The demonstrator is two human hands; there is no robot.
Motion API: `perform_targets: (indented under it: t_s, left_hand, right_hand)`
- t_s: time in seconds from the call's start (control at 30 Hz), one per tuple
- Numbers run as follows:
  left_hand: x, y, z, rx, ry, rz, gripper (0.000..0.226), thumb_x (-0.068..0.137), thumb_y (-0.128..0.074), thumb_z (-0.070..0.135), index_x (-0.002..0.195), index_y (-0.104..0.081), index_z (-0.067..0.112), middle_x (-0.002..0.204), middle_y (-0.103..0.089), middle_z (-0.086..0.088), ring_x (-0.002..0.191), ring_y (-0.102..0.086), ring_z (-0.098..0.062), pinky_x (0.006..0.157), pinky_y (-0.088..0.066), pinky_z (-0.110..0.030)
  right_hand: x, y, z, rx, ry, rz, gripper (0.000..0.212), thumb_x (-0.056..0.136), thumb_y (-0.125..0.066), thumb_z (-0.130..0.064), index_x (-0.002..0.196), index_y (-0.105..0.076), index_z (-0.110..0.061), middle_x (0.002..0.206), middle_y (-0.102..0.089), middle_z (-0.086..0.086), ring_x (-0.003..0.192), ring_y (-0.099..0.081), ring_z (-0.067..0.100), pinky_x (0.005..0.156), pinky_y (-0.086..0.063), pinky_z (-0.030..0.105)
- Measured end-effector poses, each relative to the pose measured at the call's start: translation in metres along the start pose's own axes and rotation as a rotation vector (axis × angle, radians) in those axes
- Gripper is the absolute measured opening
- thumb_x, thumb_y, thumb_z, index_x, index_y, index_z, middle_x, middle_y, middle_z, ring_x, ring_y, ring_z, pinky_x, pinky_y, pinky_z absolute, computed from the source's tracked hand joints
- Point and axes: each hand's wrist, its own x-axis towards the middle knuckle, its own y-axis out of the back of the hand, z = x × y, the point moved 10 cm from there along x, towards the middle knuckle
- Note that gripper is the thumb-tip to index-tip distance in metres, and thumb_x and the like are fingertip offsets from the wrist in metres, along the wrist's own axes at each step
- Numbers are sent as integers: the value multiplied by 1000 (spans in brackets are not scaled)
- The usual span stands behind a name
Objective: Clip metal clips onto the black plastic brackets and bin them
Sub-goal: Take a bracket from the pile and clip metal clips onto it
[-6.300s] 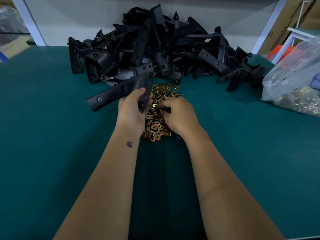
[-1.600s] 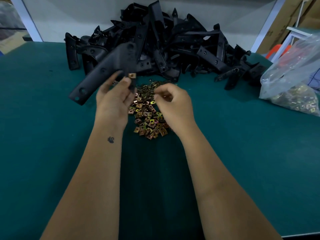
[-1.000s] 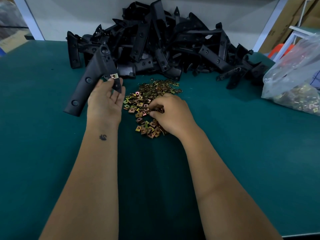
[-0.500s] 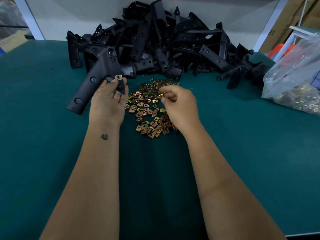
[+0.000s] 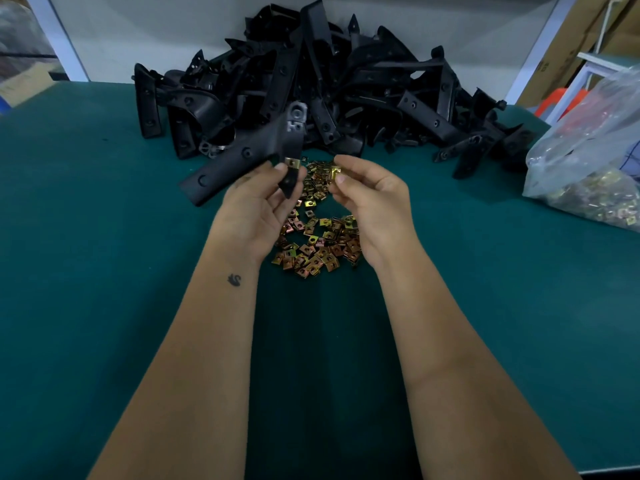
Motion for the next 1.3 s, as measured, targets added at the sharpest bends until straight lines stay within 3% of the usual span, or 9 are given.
perform_targets:
  t_s: [0.2,0.4,0.63,0.8,1.3]
  left_hand:
    - [-1,-9,-14,60,70,-36,14,92,-60,1,105,-55,5,87,-75,-12,80,-74,-18,65,-59,-21]
    - [-2,-7,-13,121,72,-12,7,93,-60,3,95,-57,9,78,-74,-5,76,-74,-15,62,-56,-19]
    - [-4,-9,-13,186,70,-10,6,93,-63,7,92,-59,10,71,-71,1,71,-72,-12,57,-54,-15]
    - [-4,-11,-14,238,67,-10,5,93,-62,6,92,-59,10,69,-70,2,69,-71,-11,55,-53,-15]
    - [-2,-10,-15,250,55,-26,8,92,-64,6,92,-58,10,74,-69,1,72,-72,-13,55,-53,-16]
  right_hand:
    - [0,1,-1,119,-13,-5,20,85,-67,7,98,-71,-7,82,-71,2,79,-68,12,83,-56,26]
    - [-1,1,-2,152,-28,-5,15,87,-66,5,92,-72,-8,81,-70,3,74,-67,12,76,-55,24]
    - [-2,4,-5,174,-6,6,21,89,-62,6,99,-71,-11,86,-69,4,84,-71,17,82,-56,26]
    - [-1,6,-6,232,6,27,27,87,-64,8,103,-69,-12,79,-70,1,81,-71,16,80,-57,26]
    - [0,13,-1,271,-21,79,27,87,-64,8,107,-67,-10,84,-70,4,80,-70,16,79,-57,25]
